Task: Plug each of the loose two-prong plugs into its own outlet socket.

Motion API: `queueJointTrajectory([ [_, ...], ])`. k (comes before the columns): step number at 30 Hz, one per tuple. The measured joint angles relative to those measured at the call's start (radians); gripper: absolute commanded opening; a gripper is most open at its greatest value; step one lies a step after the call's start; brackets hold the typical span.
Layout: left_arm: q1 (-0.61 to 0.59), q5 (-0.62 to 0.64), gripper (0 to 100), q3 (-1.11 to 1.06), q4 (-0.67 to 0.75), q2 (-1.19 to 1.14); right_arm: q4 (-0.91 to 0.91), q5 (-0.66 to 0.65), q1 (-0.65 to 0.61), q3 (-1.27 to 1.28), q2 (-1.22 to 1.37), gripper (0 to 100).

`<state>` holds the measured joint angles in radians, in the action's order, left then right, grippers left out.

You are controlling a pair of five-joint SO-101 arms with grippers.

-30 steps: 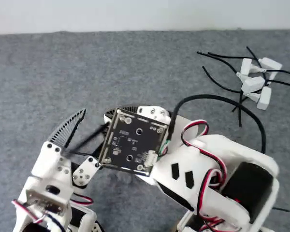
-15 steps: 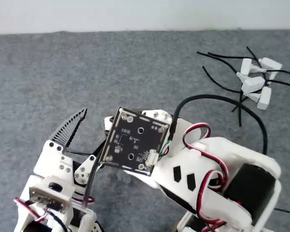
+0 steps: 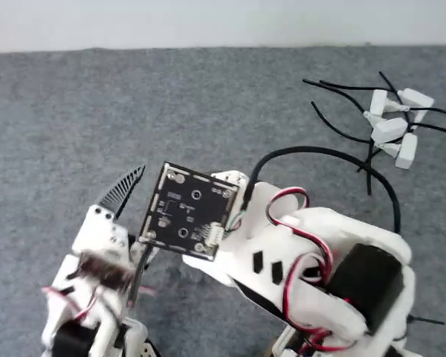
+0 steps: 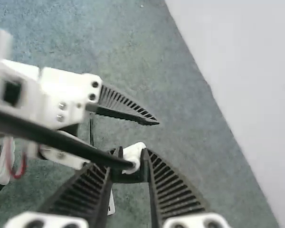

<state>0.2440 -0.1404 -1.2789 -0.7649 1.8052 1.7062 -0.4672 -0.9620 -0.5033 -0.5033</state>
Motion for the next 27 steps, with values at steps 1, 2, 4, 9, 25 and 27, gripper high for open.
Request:
queueJointTrajectory([
  [1,-0.025,-0.006,24,-0.048,0.035,0.000,0.000,0.002,0.000,0.009,0.008,0.8],
  [2,-0.049,-0.012,24,-0.094,0.069,0.000,0.000,0.011,0.000,0.021,0.020,0.8],
  [4,-0.101,-0.032,24,-0.158,0.097,0.000,-0.003,0.028,0.020,0.043,0.055,0.8],
  [9,-0.216,-0.077,24,-0.229,0.097,-0.002,-0.048,0.037,0.097,0.052,0.149,0.8],
  [25,-0.744,-0.081,24,-0.229,-0.183,-0.002,-0.071,0.043,0.166,0.133,0.453,0.8],
  [27,-0.760,-0.077,24,-0.229,-0.184,-0.002,-0.107,0.077,0.201,0.184,0.476,0.8],
])
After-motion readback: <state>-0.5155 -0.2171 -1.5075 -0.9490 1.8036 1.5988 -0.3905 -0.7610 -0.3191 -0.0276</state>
